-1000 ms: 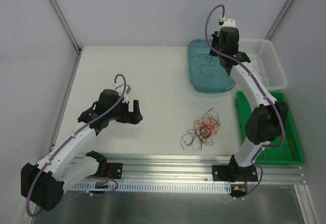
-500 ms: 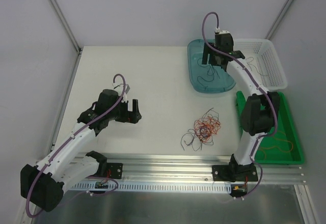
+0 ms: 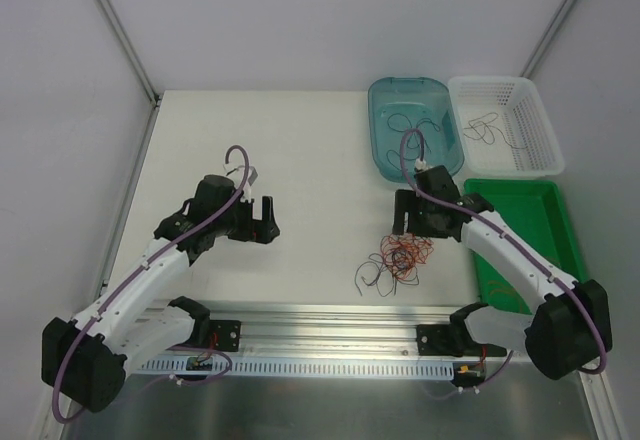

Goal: Untangle the cables

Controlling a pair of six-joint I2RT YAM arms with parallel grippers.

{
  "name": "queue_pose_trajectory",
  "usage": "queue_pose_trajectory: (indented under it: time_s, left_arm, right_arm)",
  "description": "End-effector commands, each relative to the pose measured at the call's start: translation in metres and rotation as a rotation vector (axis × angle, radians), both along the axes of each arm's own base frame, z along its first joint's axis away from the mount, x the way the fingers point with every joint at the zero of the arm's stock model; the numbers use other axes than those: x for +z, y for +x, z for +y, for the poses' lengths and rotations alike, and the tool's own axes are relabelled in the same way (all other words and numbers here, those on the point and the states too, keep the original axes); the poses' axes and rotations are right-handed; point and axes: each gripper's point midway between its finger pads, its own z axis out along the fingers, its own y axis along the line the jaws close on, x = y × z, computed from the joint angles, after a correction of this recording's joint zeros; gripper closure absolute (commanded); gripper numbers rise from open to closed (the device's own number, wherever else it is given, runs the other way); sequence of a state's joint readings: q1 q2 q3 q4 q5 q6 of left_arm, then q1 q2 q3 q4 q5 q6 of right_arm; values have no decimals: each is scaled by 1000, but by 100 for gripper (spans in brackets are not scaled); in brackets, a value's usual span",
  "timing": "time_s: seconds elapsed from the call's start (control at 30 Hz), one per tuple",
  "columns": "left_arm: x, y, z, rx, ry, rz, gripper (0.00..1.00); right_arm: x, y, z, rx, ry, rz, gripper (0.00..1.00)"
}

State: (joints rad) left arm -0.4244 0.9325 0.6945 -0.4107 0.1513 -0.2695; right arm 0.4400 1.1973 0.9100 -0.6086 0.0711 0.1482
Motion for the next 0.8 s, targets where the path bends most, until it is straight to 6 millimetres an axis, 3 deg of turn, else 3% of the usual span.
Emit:
queue_pose_trajectory:
  time_s: [0.0, 0.1, 0.27, 0.37, 0.43, 0.47, 0.53, 0.57, 0.63, 0.67, 0.73, 0.77]
  left_arm:
    - [4, -2, -7, -32, -26, 22, 1]
    - [2, -3, -8, -36, -26, 28, 1]
    - [6, -5, -12, -56, -47, 28, 1]
    - [6, -5, -11, -53, -47, 27, 1]
    - [6, -5, -11, -51, -43, 24, 1]
    - [6, -4, -10, -49, -41, 22, 1]
    - [6, -4, -11, -52, -42, 24, 1]
    - [6, -4, -11, -52, -40, 22, 1]
    - [7, -3, -9, -45, -37, 15, 1]
    - [7, -4, -9, -44, -36, 12, 1]
    - [6, -3, -8, -40, -32, 12, 1]
    - [6, -3, -7, -35, -31, 10, 1]
  right_arm:
    - [-27, -30, 2, -45, 38, 78, 22]
    - [-43, -44, 10, -17, 42, 114, 27]
    - [-66, -45, 35, 79, 33, 156, 39]
    - [-62, -36, 69, 182, 33, 131, 58]
    - [-58, -35, 90, 241, 26, 131, 84]
    - [-48, -31, 115, 301, 27, 107, 98]
    - [-40, -29, 143, 359, 31, 92, 99]
    - [-20, -28, 172, 412, 61, 50, 99]
    - [-20, -28, 202, 454, 67, 50, 99]
    - [-2, -26, 229, 485, 104, 15, 97]
    - [-12, -24, 249, 486, 100, 20, 90]
    - [-6, -25, 262, 499, 112, 2, 84]
